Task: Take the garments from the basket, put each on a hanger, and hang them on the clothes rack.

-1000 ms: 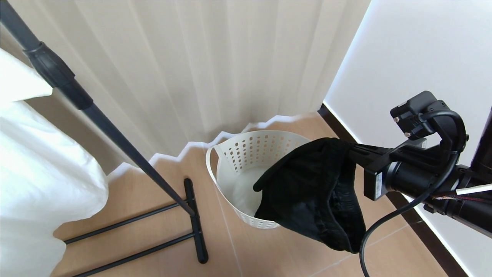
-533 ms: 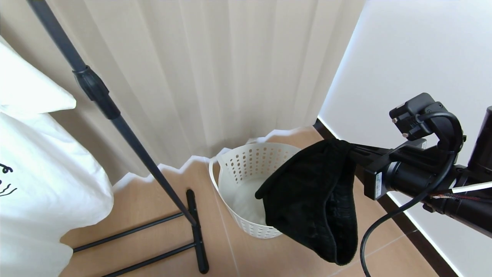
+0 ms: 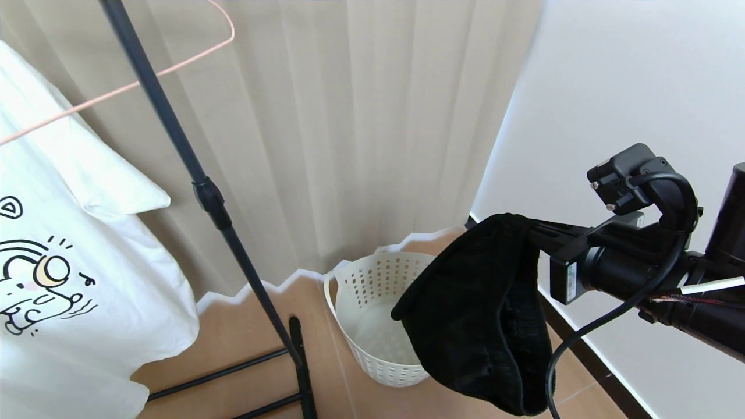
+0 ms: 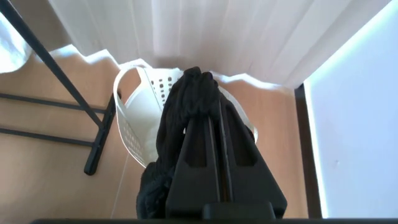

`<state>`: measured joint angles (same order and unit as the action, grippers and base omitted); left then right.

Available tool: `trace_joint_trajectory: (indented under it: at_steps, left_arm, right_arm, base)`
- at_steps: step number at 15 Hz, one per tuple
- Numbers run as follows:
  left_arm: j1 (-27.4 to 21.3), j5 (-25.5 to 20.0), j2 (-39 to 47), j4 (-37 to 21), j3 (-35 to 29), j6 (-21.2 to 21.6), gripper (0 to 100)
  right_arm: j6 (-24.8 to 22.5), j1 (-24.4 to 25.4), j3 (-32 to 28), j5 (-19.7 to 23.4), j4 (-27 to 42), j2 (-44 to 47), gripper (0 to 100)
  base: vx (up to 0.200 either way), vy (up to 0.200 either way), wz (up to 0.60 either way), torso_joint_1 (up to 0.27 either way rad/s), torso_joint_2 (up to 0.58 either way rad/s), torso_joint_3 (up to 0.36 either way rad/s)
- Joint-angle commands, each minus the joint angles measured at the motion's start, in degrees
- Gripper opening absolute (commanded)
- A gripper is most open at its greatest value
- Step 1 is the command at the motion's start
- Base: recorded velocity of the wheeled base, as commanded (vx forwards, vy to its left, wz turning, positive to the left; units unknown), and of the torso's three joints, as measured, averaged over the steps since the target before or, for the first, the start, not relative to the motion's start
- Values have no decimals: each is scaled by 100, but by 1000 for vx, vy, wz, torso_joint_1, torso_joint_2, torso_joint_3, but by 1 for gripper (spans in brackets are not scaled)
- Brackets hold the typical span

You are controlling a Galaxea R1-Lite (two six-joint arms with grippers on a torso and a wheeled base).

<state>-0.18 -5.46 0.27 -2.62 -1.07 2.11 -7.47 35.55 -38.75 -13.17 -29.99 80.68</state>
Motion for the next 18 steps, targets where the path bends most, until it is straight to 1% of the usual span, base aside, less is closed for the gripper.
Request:
trace_joint_trajectory:
  at_steps: [1,7,12,18]
  left_arm:
    - [1,1,0,-2,2,0,100]
    - [1,1,0,-2,2,-9,100]
    - [1,1,0,-2,2,-9,100]
    - [1,1,0,-2,2,-9,100]
  right_arm:
    - [0,5,-1,-2,-7,9,0]
    - [-9,5,8,-2,-7,9,0]
    - [-9,5,26,-2,-7,18,0]
    - [-17,5,43,-2,-7,9,0]
  base:
    - [0,0,0,100,-447,-173]
    - [0,0,0,130,-469,-170]
    - [0,0,0,174,-508,-313]
    - [0,0,0,216,-550,-338]
